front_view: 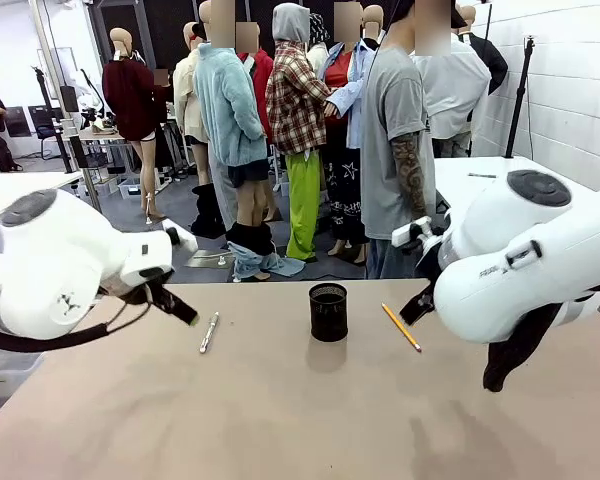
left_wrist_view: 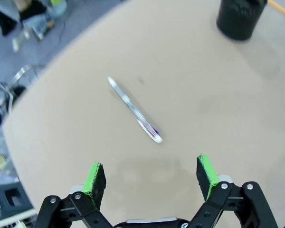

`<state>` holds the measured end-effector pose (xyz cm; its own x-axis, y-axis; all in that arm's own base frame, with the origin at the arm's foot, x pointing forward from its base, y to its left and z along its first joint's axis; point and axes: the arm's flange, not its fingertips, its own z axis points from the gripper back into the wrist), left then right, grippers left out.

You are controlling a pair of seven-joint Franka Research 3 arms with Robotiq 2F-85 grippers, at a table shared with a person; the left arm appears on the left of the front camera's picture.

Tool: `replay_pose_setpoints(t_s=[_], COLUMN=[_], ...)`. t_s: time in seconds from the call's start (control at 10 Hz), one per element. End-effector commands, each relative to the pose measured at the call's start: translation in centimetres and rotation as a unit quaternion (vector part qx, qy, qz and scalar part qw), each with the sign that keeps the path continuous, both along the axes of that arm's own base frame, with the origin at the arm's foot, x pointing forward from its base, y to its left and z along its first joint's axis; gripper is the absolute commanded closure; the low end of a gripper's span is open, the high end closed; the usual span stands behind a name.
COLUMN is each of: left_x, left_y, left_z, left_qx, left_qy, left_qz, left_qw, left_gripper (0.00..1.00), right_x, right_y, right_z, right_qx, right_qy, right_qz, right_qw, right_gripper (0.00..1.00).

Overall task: Place the pens into the pen holder.
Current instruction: Pick up a writing instrument from the table and place it into the Pen holder.

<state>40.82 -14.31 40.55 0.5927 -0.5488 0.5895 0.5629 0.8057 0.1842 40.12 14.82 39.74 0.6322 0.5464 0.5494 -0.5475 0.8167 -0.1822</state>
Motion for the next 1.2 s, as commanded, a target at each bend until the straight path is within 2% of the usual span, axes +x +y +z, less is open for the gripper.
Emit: replay_pose_setpoints(t_s=[0.0,0.1,0.2,0.3,0.4,0.7,0.9,1.0,1.1], left_x=[-3.4,-4.8,-6.1,-7.8,-10.0,-14.5,-19.4,-19.9,-7.1], left_y=[6.3,9.1,12.1,14.8,17.2,21.2,23.9,24.7,27.8], left_z=[4.4,5.9,6.6,6.9,6.9,6.1,6.0,5.6,15.1], left_qx=[-0.023,0.012,0.028,0.041,0.032,0.036,0.032,0.014,0.029], left_qy=[-0.087,-0.111,-0.118,-0.118,-0.121,-0.109,-0.118,-0.124,-0.108], left_qz=[-0.022,0.011,0.038,0.091,0.114,0.213,0.297,0.312,0.255], left_qw=[0.996,0.994,0.992,0.988,0.986,0.970,0.947,0.942,0.961], left_gripper=[0.00,0.00,0.00,0.00,0.00,0.00,0.00,0.00,0.00], right_x=[-3.7,-5.6,-7.8,-10.2,-12.7,-18.5,-21.0,-20.8,-19.2], right_y=[-5.3,-8.7,-11.9,-14.4,-16.6,-19.9,-20.7,-20.6,-20.1], right_z=[4.6,6.9,8.7,9.7,10.2,9.4,8.3,7.9,8.3], right_qx=[-0.003,-0.009,-0.010,-0.014,-0.009,0.018,0.029,0.035,0.029], right_qy=[-0.072,-0.114,-0.143,-0.163,-0.177,-0.204,-0.206,-0.208,-0.201], right_qz=[-0.063,-0.116,-0.178,-0.220,-0.258,-0.332,-0.366,-0.371,-0.351], right_qw=[0.995,0.987,0.974,0.962,0.950,0.921,0.907,0.905,0.914], right_gripper=[0.00,0.00,0.00,0.00,0.00,0.00,0.00,0.00,0.00])
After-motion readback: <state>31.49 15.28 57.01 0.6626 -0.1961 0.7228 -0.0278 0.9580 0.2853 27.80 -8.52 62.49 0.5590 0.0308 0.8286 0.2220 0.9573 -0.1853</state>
